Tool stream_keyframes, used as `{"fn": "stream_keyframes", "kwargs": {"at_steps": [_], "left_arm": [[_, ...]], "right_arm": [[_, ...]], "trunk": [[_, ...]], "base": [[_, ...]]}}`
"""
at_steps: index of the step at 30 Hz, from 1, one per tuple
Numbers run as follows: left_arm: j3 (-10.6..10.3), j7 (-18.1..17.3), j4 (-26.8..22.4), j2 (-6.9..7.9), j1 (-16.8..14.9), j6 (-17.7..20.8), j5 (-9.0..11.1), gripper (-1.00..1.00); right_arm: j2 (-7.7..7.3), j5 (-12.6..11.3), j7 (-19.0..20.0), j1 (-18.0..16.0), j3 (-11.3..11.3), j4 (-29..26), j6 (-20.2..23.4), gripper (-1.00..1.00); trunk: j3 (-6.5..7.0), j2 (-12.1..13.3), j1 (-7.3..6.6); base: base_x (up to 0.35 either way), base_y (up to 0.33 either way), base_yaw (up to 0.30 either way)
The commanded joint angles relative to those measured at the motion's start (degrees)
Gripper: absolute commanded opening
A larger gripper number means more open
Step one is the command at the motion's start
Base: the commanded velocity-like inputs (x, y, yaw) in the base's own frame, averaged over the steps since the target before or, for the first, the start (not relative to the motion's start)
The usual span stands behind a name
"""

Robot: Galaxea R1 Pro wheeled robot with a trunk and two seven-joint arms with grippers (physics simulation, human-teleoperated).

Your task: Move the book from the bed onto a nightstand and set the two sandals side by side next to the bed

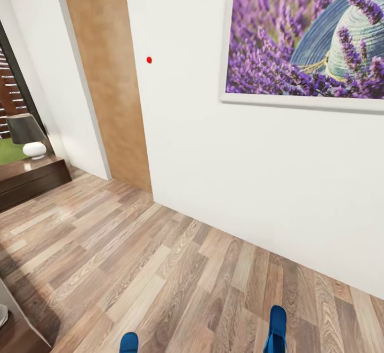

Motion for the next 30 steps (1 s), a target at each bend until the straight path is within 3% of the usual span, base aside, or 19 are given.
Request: {"fn": "stream_keyframes", "kwargs": {"at_steps": [1, 30], "left_arm": [[-0.4, -0.2, 0.1, 0.01, 0.0, -0.2, 0.5, -1.00], [-0.4, -0.2, 0.1, -0.01, 0.0, -0.2, 0.6, -1.00]], "right_arm": [[-0.02, -0.2, 0.3, -0.1, -0.2, 0.3, -0.3, -1.00], [0.00, -0.1, 0.3, -0.1, -0.2, 0.3, -0.3, -1.00]], "trunk": [[-0.05, 0.0, 0.03], [-0.05, 0.0, 0.03]], "base": [[0.303, 0.000, 0.000], [0.303, 0.000, 0.000]]}}
